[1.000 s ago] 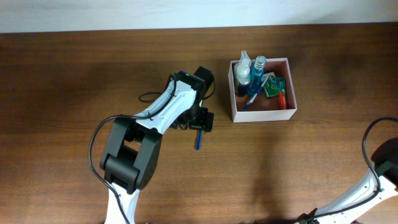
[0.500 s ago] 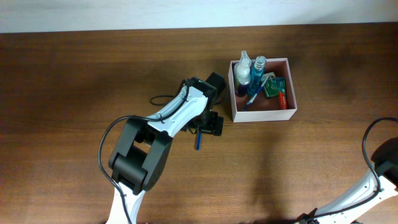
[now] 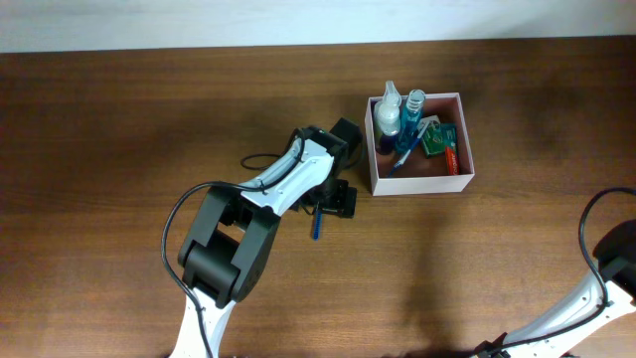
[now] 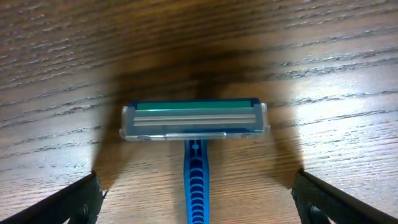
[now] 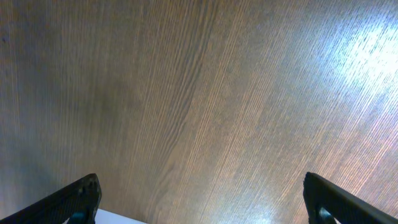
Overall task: Pack container
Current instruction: 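Grasp the blue razor with the left gripper and lift, then carry the razor over the box and drop it in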
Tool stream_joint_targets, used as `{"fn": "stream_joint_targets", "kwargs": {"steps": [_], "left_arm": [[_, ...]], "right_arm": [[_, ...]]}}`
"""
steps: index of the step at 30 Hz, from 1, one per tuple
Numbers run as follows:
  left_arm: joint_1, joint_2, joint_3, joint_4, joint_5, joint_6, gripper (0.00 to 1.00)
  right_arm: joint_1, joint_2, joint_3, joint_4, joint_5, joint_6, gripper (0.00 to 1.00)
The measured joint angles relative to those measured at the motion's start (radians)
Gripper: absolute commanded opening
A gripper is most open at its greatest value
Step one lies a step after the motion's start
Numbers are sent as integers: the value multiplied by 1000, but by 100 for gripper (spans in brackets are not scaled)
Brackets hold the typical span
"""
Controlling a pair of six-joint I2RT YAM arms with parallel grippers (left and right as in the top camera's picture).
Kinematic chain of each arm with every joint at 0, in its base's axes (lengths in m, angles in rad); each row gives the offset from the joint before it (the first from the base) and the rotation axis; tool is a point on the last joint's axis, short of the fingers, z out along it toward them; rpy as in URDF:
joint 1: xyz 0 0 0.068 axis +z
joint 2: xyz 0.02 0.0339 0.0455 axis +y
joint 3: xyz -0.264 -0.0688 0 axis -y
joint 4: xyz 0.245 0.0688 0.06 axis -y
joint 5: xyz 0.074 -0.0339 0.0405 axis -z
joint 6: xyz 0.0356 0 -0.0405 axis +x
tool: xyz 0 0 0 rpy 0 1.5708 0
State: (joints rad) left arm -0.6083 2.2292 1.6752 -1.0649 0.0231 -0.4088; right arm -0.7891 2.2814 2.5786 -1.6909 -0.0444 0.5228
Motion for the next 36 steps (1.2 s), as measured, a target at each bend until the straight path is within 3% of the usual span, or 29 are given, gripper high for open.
{"fn": "stream_joint_targets", "kwargs": {"steps": [3, 5, 10, 13, 25, 31, 36], "left_arm": [[0, 0, 0, 0, 0, 0, 98], [0, 0, 0, 0, -1, 0, 92], [9, 1, 0, -21, 5, -5, 30], [29, 2, 0, -35, 14, -3, 1], [77, 20, 42, -114, 36, 3, 1], [143, 57, 518, -322, 18, 13, 1], [130, 54, 910, -313, 6, 46, 1]], "right_arm": [[0, 0, 0, 0, 0, 0, 99], [0, 0, 0, 0, 0, 0, 99], [0, 0, 0, 0, 0, 0, 99], [0, 0, 0, 0, 0, 0, 99], [0, 0, 0, 0, 0, 0, 99], [0, 0, 0, 0, 3, 0, 99], [0, 0, 0, 0, 3, 0, 99]]}}
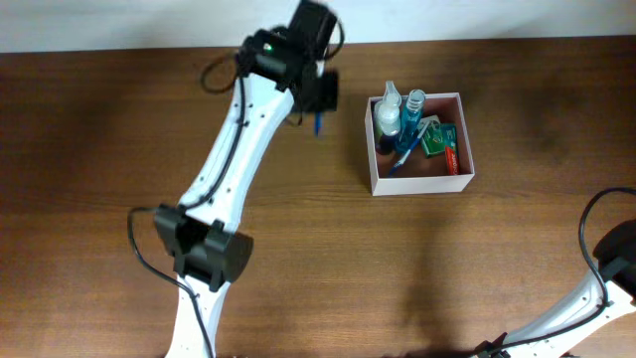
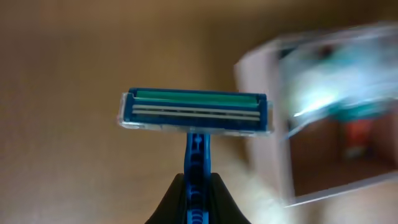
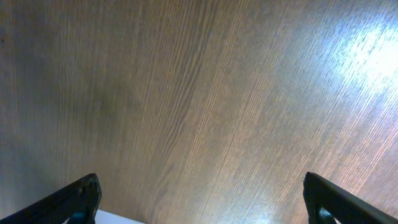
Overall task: Pack container
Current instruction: 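Carry the razor over the box and drop it in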
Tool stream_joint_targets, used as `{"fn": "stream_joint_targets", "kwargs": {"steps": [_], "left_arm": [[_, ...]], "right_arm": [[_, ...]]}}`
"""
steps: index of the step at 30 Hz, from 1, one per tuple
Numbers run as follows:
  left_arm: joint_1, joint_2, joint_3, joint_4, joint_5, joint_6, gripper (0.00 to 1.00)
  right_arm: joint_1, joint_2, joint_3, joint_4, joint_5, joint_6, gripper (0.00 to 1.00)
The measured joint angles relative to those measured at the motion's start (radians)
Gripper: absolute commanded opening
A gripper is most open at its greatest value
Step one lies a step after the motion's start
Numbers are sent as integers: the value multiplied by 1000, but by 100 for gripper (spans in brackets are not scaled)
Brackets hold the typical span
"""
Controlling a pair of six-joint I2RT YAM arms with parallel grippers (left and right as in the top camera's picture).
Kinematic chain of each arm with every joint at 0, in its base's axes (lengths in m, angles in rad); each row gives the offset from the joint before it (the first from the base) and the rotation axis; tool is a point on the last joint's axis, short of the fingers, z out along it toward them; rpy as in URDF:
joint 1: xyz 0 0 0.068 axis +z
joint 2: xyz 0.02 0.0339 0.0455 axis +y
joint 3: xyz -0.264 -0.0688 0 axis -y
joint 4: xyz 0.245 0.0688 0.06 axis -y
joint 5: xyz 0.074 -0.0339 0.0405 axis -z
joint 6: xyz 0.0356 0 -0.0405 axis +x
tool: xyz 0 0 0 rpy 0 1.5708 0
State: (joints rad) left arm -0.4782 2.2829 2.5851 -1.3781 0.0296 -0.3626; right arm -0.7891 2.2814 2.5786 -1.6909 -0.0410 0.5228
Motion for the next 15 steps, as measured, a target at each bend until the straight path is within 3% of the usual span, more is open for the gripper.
{"fn": "stream_joint_targets", "kwargs": {"steps": [3, 8, 15], "left_arm": [[-46, -3, 100, 88, -3, 4, 1], [-182, 0, 114, 255, -3, 4, 1], [-314, 93, 114, 341, -15, 34, 4]], "right_arm": [[0, 0, 0, 0, 0, 0, 99], [0, 0, 0, 0, 0, 0, 99], [0, 0, 0, 0, 0, 0, 99]]}}
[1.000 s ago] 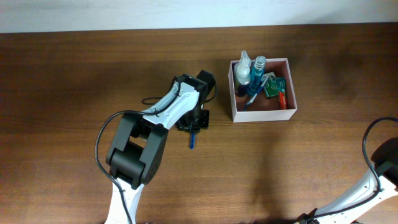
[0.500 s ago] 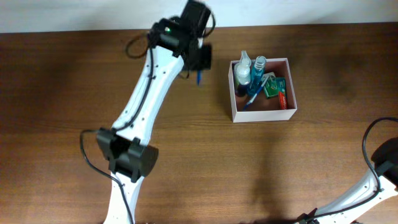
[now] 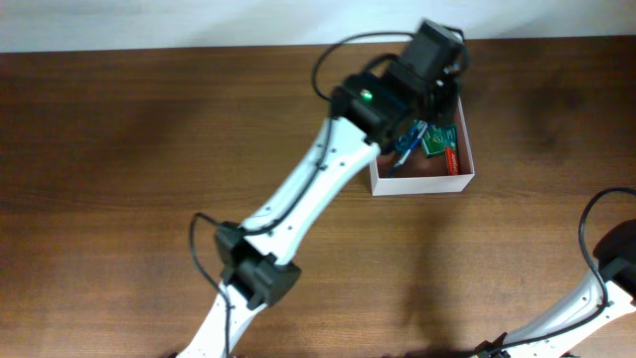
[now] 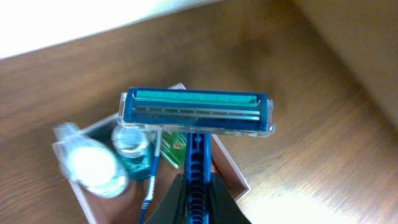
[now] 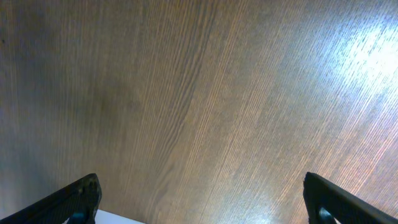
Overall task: Pack container
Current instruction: 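Carry the razor over the box and drop it in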
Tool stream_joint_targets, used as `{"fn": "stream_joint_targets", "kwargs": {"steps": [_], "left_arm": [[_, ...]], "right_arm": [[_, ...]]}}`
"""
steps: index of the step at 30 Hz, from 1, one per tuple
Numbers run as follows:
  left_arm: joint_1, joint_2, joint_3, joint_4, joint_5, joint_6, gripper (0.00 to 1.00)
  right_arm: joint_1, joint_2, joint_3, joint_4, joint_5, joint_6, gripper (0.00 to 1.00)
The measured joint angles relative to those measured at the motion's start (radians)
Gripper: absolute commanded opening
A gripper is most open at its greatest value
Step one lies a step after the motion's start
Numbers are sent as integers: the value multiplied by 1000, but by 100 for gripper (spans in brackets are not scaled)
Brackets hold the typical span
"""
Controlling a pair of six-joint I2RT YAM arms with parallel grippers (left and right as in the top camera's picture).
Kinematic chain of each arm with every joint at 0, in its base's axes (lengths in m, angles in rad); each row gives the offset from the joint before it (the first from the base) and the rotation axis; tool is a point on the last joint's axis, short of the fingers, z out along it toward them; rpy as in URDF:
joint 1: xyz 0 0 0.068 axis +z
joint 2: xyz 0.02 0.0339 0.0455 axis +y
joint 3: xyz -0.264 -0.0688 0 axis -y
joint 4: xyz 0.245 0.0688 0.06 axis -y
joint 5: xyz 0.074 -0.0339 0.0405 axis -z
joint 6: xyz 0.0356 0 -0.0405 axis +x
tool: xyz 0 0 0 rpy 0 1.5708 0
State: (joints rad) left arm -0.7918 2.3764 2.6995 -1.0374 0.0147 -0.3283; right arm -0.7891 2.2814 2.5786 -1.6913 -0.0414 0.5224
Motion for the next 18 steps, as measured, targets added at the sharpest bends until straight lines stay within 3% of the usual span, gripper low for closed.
{"fn": "stream_joint_targets", "kwargs": {"steps": [7, 11, 13, 18], "left_arm": [[-23, 164, 0, 10, -8, 46, 11], [-19, 205, -1, 10, -12, 51, 44], [-19, 206, -1, 10, -15, 55, 80], [-20, 206, -1, 8, -15, 61, 97]], "right_arm": [[0, 0, 0, 0, 0, 0, 99], [0, 0, 0, 0, 0, 0, 99], [0, 0, 0, 0, 0, 0, 99], [0, 0, 0, 0, 0, 0, 99]]}}
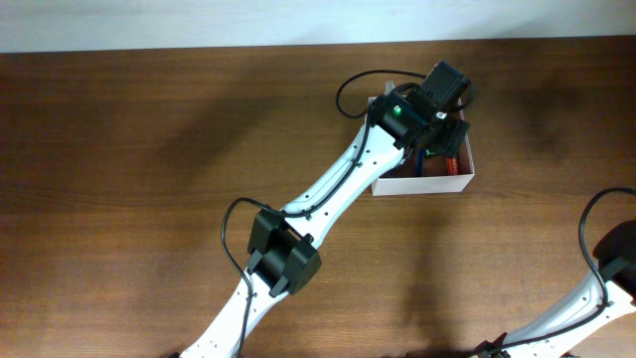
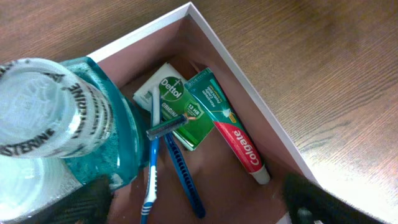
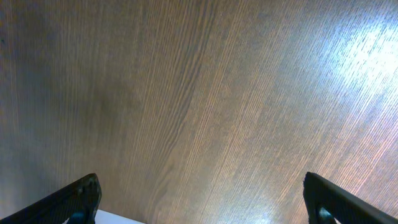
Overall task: Pack container
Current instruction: 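Carry the razor over the box and drop it in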
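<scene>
The blue razor lies inside the white box, its head resting against the green soap pack. My left gripper hangs open just above the box's inside, fingers spread to either side of the razor's handle, nothing between them. From overhead, the left gripper covers most of the box. My right gripper is open over bare wood; only part of its arm shows overhead, at the lower right.
Also packed in the box are a teal mouthwash bottle, a blue-and-white toothbrush and a red-and-green toothpaste tube. The left arm stretches diagonally across the brown table.
The left gripper was shut on the razor above the box. It is now open and lower, inside the box's rim, and the razor lies on the box floor. The right arm is unmoved.
First the left gripper stood open over the razor lying on the table left of the box. Then it held the razor up near the table's far edge, later above the box. Now the razor lies in the box, released.
</scene>
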Tool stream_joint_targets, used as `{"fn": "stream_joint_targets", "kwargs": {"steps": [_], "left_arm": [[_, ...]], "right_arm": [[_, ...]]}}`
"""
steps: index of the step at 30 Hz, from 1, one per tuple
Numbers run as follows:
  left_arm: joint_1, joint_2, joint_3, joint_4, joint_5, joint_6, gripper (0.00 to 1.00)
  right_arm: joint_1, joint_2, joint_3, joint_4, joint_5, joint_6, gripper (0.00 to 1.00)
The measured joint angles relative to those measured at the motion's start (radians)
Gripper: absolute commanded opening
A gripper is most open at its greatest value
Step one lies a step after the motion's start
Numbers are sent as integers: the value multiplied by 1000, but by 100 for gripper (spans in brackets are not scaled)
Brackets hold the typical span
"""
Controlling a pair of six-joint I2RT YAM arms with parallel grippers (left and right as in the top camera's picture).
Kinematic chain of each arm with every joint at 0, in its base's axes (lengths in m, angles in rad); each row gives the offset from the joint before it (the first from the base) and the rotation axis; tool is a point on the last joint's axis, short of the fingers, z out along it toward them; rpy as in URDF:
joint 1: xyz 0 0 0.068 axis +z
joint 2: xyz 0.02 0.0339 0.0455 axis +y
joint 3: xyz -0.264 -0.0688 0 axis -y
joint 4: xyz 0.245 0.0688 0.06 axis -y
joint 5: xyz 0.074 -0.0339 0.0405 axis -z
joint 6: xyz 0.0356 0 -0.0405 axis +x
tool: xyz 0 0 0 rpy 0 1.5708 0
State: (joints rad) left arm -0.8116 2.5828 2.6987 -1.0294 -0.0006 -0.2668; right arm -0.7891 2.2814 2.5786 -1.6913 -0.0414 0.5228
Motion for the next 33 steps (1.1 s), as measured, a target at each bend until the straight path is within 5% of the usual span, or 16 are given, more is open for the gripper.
{"fn": "stream_joint_targets", "kwargs": {"steps": [10, 19, 33], "left_arm": [[0, -28, 225, -231, 0, 59, 99], [0, -325, 420, -645, -119, 92, 99], [0, -408, 422, -655, -188, 96, 99]], "right_arm": [[0, 0, 0, 0, 0, 0, 99], [0, 0, 0, 0, 0, 0, 99], [0, 0, 0, 0, 0, 0, 99]]}}
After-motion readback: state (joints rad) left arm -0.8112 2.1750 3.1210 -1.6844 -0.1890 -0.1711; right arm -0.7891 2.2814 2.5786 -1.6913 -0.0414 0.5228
